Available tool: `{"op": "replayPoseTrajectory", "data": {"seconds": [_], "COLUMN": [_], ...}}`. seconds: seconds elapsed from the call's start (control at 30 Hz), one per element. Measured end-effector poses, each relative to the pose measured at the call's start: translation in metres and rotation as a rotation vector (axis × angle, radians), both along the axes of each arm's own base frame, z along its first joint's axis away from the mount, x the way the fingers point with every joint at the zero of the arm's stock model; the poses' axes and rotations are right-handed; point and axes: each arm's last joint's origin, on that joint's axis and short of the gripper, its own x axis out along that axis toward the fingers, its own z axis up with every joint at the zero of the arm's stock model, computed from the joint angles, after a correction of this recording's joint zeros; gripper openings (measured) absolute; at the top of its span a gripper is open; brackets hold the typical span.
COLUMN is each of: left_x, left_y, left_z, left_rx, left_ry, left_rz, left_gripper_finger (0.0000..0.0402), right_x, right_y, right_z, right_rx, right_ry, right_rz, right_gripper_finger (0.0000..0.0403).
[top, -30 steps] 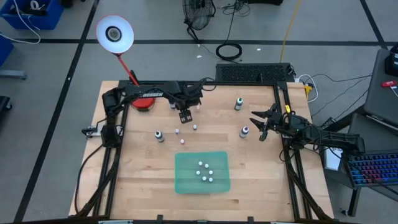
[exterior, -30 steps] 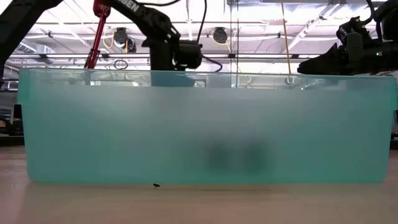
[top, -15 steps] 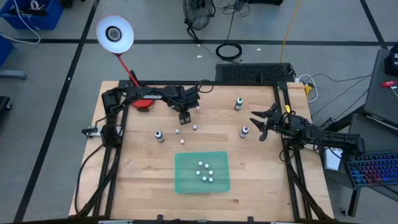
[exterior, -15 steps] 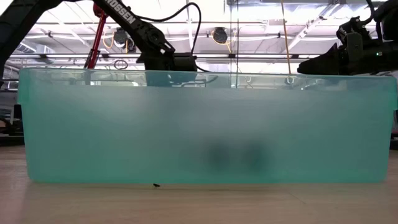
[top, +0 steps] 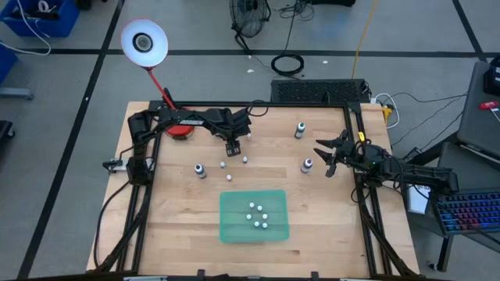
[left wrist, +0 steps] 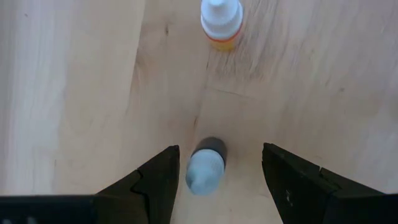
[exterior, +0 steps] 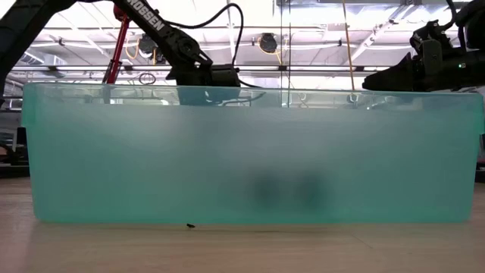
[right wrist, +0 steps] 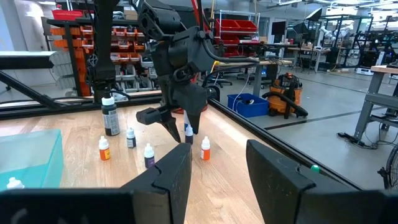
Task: Pick & Place food coloring
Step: Put the top small black food coloring bottle into the blue bin
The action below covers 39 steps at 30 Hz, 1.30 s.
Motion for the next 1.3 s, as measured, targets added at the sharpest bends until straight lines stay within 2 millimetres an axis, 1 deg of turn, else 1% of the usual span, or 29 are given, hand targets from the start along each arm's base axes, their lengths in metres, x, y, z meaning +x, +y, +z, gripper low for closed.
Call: {"op": "replayPoseTrajectory", "data": {"seconds": [0.27,0.6,0.7,0.93,1.03,1.07,1.2,1.3], "left_x": [-0.001,-0.004,-0.005,-0.005,-0.005,-0.005,-0.005,-0.003], "left_y": [0.001,0.009,0.01,0.011,0.011,0.011,0.011,0.002], "left_z": [0.0,0.0,0.0,0.0,0.0,0.0,0.001,0.008], "left_rx": [-0.001,-0.002,-0.004,-0.021,-0.02,-0.02,-0.02,-0.031], "left_ry": [0.0,-0.006,-0.007,-0.017,-0.018,-0.018,-0.017,0.011], "left_rz": [0.009,0.051,0.055,0.052,0.053,0.054,0.05,0.024], "left_gripper_finger": [0.023,0.0225,0.0198,0.0106,0.0073,0.0067,0.0067,0.0067], "right_x": [0.0,0.0,0.0,0.0,0.0,0.0,0.0,0.0], "right_y": [0.0,0.0,0.0,0.0,0.0,0.0,0.0,0.0], "right_z": [0.0,0.0,0.0,0.0,0.0,0.0,0.0,0.0], "right_rx": [0.0,0.0,0.0,0.0,0.0,0.0,0.0,0.0], "right_ry": [0.0,0.0,0.0,0.0,0.0,0.0,0.0,0.0], "right_rz": [0.0,0.0,0.0,0.0,0.0,0.0,0.0,0.0], "right_gripper_finger": [0.0141,0.0141,0.0141,0.0141,0.0141,0.0141,0.0141,0.0141]}}
